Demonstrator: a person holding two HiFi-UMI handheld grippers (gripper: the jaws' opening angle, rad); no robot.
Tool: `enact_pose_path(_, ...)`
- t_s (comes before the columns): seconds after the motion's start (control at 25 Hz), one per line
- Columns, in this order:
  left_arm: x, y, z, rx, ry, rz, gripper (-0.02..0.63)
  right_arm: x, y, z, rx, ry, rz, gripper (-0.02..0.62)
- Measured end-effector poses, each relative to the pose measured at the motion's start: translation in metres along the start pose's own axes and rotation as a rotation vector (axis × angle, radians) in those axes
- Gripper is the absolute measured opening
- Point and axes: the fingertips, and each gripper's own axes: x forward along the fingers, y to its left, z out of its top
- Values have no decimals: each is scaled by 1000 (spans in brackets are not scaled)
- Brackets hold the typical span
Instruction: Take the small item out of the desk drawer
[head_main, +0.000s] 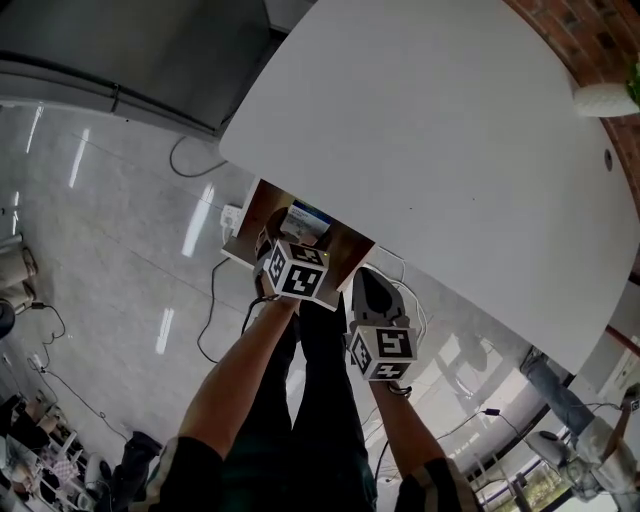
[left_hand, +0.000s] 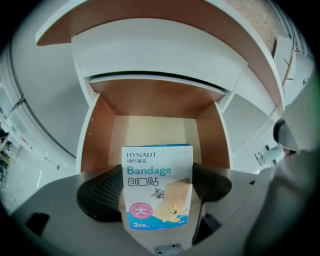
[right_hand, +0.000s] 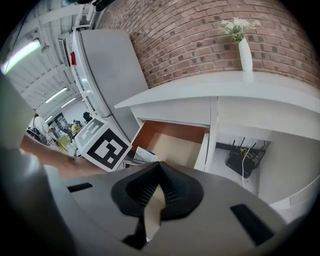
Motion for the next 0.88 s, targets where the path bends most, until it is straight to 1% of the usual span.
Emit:
enact_pose_path(0.28,-31,6,6,5,-20,8,440,-17,15,23,-17,-3,8,23)
enact_pose_path(0.52,-100,10,20,4,-48,8,440,-58,36,47,-26,-17,-15,25)
enact_pose_path(0.88,-169,11,46,22,-124,7,440,-84,62,84,-63,-61,-9,25)
